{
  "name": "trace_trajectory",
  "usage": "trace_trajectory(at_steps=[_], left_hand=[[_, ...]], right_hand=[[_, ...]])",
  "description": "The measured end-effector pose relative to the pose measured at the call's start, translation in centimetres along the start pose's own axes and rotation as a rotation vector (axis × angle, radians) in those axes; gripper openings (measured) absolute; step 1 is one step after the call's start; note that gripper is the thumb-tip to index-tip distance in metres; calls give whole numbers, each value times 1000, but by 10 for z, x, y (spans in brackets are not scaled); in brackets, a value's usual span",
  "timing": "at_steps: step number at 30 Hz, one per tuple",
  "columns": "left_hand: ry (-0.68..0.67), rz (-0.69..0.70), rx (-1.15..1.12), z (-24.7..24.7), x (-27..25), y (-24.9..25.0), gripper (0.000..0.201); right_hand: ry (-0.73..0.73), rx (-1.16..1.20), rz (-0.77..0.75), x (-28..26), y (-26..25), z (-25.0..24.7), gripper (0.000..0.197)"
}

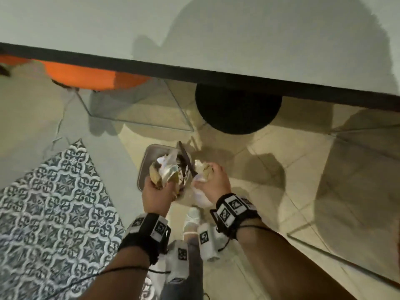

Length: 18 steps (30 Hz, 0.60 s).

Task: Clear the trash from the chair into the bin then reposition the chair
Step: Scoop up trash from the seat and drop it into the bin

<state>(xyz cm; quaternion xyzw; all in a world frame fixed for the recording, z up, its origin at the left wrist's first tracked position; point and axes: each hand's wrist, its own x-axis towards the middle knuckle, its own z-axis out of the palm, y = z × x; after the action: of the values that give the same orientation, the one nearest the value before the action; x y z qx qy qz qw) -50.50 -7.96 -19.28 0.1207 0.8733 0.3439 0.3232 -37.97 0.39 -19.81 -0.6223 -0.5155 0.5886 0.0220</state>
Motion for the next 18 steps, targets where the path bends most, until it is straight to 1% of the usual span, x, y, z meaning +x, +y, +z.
trace_trajectory(at_steps=[1,3,5,8,9,12,14,16,17,18], left_hand=[[5,-55,14,-9,19,-13,37],[3,-121,20,-19,51,-33,44],[11,-161,9,-23,81,-47,40],[-25,-203,-51,-17,113,-58,37],[-34,-211,-73,-13,122,-61,40],[-68,-175,-91,1,139,-72,62],[-144,-162,-106,8,146,-77,68],[-246,-239,-142,10,153,-82,78],[-301,-282,-142,10,156,-83,78],[-359,-295,-128,10,158,-84,73]], right_hand=[[-41,-16,36,13,-5,22,68],[-85,-25,81,39,-12,59,71],[-94,-36,98,65,-16,91,70],[-96,-90,117,100,-17,124,67],[-95,-108,122,110,-15,131,68],[-52,-185,120,135,-7,150,71],[-34,-291,81,143,-2,156,70],[-82,-380,60,142,-1,156,73],[-114,-387,52,141,0,153,76],[-148,-388,51,138,-1,149,77]])
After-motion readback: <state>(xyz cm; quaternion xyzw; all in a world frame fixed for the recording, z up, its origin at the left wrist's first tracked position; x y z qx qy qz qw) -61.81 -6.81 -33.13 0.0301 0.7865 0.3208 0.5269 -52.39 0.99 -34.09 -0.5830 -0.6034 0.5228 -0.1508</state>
